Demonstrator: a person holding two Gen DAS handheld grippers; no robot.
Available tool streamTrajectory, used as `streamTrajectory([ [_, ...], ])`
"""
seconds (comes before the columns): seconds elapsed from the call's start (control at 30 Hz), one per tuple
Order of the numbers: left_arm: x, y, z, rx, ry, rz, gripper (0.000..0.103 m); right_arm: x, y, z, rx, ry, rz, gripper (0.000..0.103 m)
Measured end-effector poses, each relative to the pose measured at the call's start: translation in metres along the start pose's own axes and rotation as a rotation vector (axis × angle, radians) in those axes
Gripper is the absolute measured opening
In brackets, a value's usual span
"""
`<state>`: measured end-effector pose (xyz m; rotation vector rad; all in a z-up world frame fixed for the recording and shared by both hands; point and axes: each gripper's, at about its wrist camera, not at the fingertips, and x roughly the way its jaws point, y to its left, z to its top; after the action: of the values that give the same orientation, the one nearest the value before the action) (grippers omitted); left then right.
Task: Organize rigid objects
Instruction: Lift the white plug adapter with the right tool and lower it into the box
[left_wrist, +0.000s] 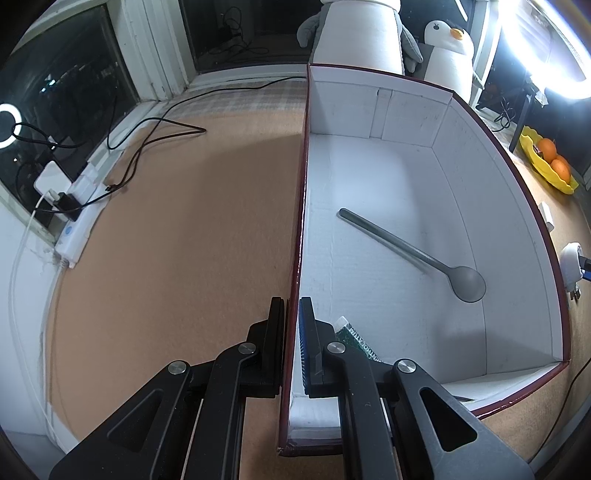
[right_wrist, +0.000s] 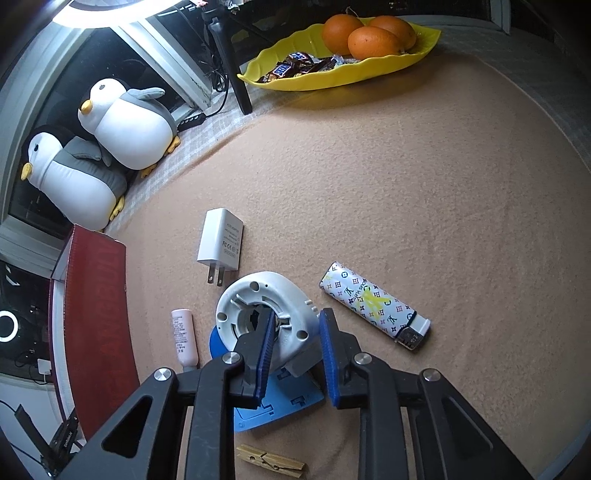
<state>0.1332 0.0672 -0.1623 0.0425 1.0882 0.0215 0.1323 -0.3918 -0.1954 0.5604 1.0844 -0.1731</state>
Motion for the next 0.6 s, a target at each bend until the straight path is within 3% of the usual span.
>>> streamTrajectory([
  [0.33,0.0,0.001,-0.002,-0.009,-0.002,0.0,0.007,-0.018,0.013,-0.005,-0.047,-0.041,-0.003,0.022],
  [0.6,-0.001,0.003,-0.002,-0.033,0.001,-0.007,0.007,-0.046,0.056,-0.008,-0.151,-0.087,0.058,0.022],
])
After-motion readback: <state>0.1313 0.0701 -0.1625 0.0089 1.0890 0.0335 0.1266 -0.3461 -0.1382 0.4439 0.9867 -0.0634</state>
